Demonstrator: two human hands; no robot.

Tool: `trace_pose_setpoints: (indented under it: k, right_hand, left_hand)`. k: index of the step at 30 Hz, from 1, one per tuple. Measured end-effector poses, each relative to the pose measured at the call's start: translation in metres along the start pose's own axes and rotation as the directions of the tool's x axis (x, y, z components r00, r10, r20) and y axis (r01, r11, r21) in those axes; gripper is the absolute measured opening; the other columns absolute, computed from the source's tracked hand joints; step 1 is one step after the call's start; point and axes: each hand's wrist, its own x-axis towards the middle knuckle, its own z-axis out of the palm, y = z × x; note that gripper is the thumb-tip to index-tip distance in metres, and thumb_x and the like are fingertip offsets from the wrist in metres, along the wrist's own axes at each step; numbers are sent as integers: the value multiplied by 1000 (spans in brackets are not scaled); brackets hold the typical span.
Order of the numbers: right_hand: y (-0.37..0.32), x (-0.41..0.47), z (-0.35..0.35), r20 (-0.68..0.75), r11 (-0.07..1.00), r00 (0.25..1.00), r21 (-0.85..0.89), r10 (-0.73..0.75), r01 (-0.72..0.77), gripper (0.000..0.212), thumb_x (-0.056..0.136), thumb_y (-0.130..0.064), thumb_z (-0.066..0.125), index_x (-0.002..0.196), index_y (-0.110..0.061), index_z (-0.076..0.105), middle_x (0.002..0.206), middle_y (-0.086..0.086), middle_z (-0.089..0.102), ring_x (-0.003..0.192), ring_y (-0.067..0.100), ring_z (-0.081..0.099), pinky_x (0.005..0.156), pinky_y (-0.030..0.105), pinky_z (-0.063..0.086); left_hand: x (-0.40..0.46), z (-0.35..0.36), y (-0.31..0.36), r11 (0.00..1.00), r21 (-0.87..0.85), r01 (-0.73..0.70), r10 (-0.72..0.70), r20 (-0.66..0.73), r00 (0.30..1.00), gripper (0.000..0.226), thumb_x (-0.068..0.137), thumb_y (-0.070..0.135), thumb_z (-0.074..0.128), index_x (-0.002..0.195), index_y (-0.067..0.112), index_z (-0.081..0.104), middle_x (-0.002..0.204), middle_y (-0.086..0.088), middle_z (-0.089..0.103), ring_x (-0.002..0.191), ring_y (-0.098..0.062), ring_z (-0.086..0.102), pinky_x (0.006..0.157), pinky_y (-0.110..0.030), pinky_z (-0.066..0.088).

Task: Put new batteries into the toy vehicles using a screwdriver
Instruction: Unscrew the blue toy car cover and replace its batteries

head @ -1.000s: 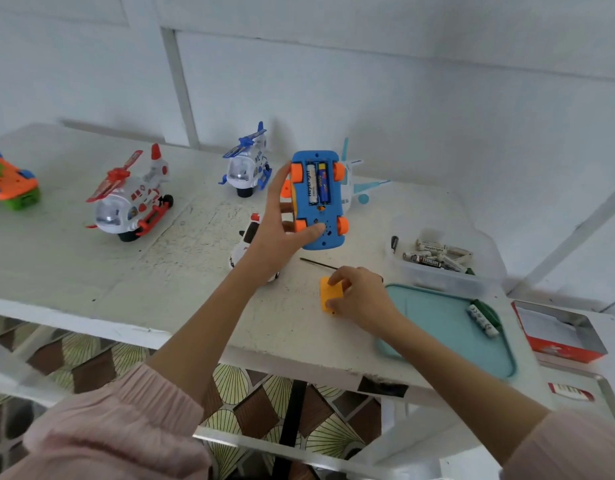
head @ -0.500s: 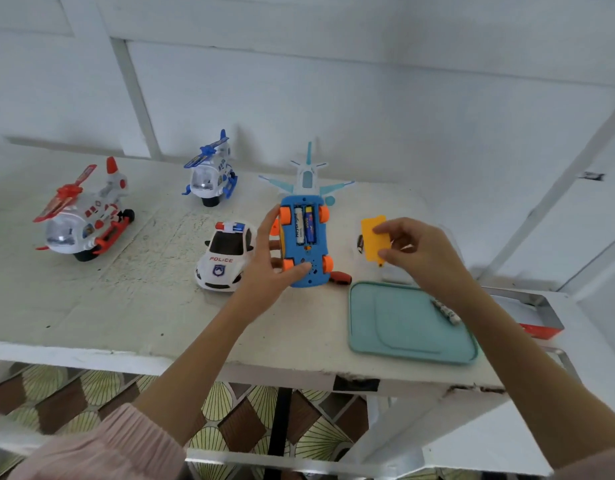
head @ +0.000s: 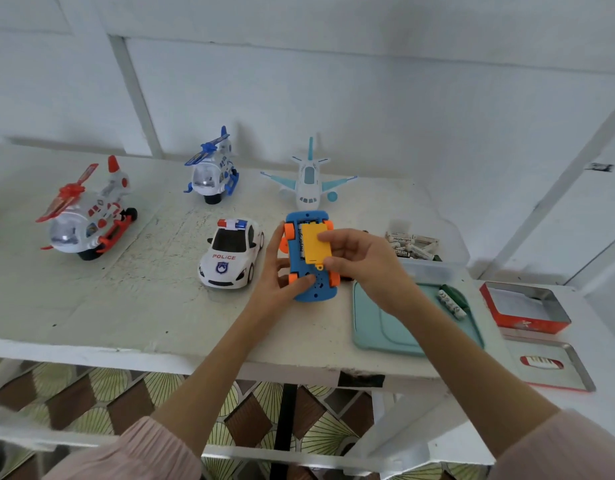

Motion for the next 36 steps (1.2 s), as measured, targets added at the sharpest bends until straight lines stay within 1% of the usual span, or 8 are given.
trace_pose_setpoints:
  k: [3, 10, 14, 18, 27, 32, 34, 36]
  right_hand:
    - [1, 5, 3, -50, 1000, 999, -12, 1, -2, 30, 80, 5, 63, 105, -13, 63, 98, 10, 66, 92, 19, 64, 83, 30, 55]
    - [2, 9, 4, -62, 998, 998, -57, 6, -9, 29, 81, 2, 64, 104, -15, 64, 101, 12, 67, 92, 19, 65, 81, 28, 55]
    - [0, 11, 3, -39, 994, 999, -107, 0, -4, 28, 81, 1, 64, 103, -16, 65, 97, 7, 66, 89, 14, 64, 80, 24, 55]
    - [0, 11, 2, -41, 996, 999, -93, 2, -5, 28, 82, 1, 63, 102, -18, 65, 98, 7, 66, 89, 13, 65, 80, 25, 55]
    - [-2, 15, 3, -43, 998, 999, -52, 30, -33, 28, 82, 2, 62, 105, -14, 65, 98, 7, 67, 86, 13, 67, 82, 26, 55]
    - [-2, 16, 5, -53, 982, 998, -187, -37, 27, 27, 82, 0, 63, 105, -13, 64, 92, 0, 65, 80, 6, 65, 77, 19, 54]
    - [-1, 18, 6, -52, 962, 996, -269, -69, 53, 27, 82, -1, 63, 107, -12, 64, 92, 0, 63, 84, 11, 64, 80, 23, 55]
    - [3, 20, 6, -50, 895, 985, -429, -163, 126, 27, 82, -3, 65, 108, -12, 64, 90, 1, 60, 85, 15, 59, 81, 23, 52]
  left_hand:
    - [0, 0, -2, 1000, 0, 3, -3, -4, 1000, 83, 87, -2, 62, 127, 58, 22, 115, 5, 55, 92, 5, 63, 79, -27, 56]
    - [1, -1, -3, 1000, 4, -3, 3, -7, 1000, 83, 87, 1, 64, 126, 60, 21, 119, 10, 53, 94, 7, 61, 78, -25, 55]
    - [1, -1, -4, 1000, 2, -5, 5, -3, 1000, 84, 80, 11, 70, 128, 59, 21, 118, 13, 53, 94, 9, 60, 77, -24, 55]
    - [1, 0, -2, 1000, 11, -6, 6, -11, 1000, 84, 86, -2, 63, 128, 55, 19, 115, 13, 52, 91, 12, 59, 75, -21, 55]
    - [1, 0, -1, 1000, 7, 4, -4, 1, 1000, 81, 87, 0, 63, 129, 53, 20, 118, 12, 51, 93, 11, 59, 76, -21, 55]
    - [0, 1, 1, 1000, -5, 14, -14, -5, 1000, 82, 86, 1, 65, 126, 56, 20, 115, 12, 51, 92, 8, 61, 77, -23, 56]
    - [0, 2, 2, 1000, -6, 16, -16, -7, 1000, 80, 87, 0, 63, 126, 55, 21, 114, 12, 52, 94, 3, 62, 76, -22, 56]
    - [0, 2, 3, 1000, -15, 26, -26, -10, 1000, 79, 87, 0, 62, 124, 57, 21, 114, 11, 52, 99, -5, 61, 76, -22, 56]
